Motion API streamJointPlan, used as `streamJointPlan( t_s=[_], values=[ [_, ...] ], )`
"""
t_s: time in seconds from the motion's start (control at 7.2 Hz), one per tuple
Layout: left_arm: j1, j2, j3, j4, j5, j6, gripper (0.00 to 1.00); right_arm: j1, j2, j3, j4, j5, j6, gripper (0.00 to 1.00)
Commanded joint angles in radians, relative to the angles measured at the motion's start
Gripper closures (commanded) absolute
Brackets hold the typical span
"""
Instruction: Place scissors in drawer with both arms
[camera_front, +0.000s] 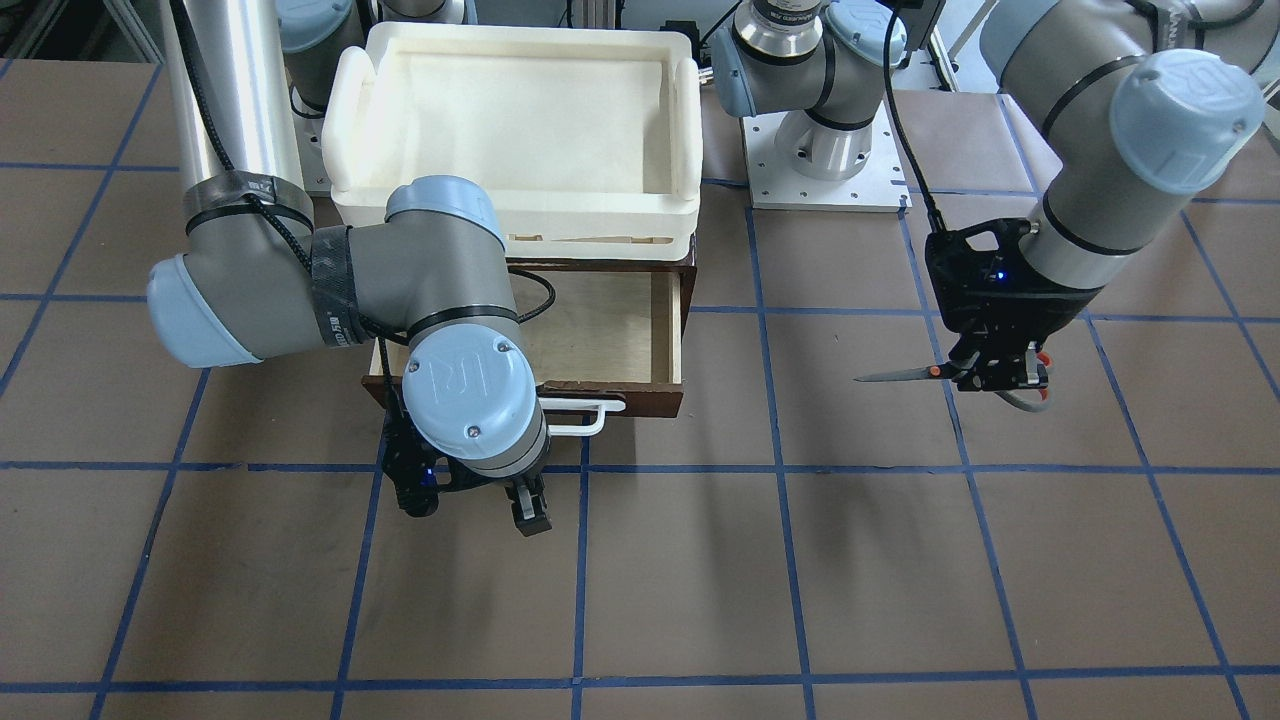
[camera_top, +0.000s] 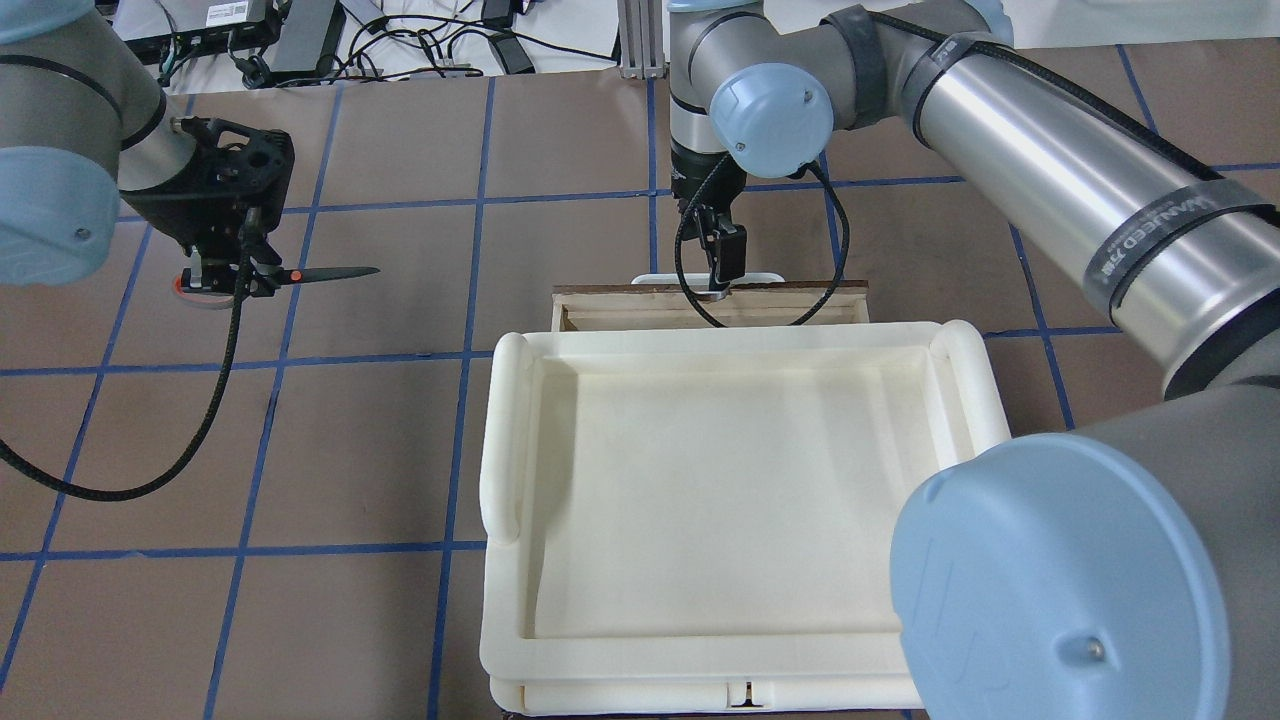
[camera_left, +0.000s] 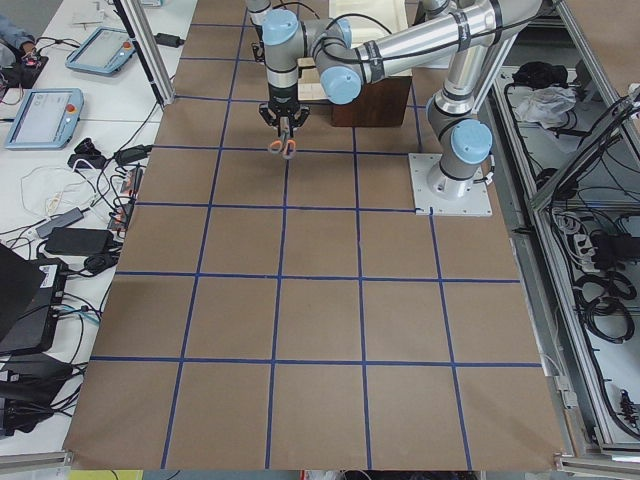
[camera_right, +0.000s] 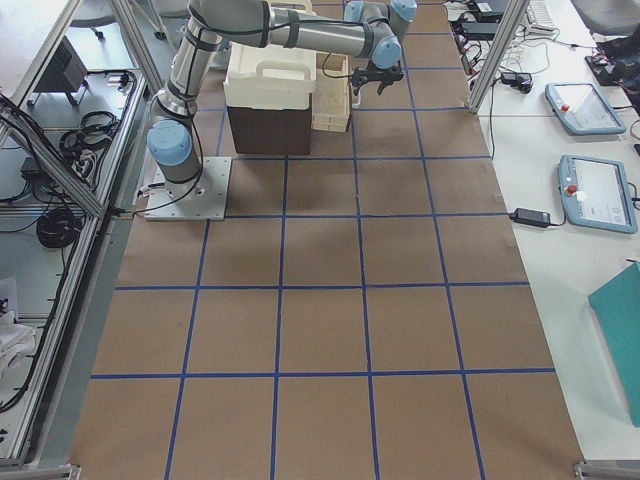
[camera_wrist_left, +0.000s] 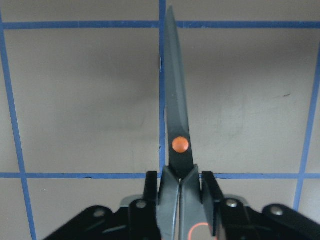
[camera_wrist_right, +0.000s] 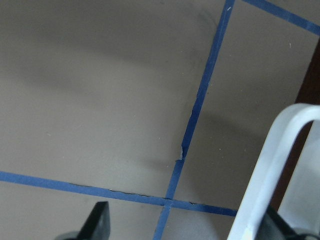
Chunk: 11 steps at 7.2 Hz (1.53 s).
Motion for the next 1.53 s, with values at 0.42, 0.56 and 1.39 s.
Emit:
streamJointPlan(
  t_s=[0.42,0.56,1.39],
  values=[
    [-0.128,0.048,0.185,-0.245,-0.034,-0.253,1.00,0.000,0.021,-0.039,-0.002,0.000,-0.003,0.00],
    [-0.135,0.035,0.181,-0.245,-0.023,-0.246,1.00,-0.002,0.026,-0.044,-0.005,0.000,-0.014,0.00],
    [-0.182,0.104,0.182,-0.287,0.015,-0.192,1.00,-0.017,0.029,-0.051,-0.005,-0.006,-0.042,0.00]
  ],
)
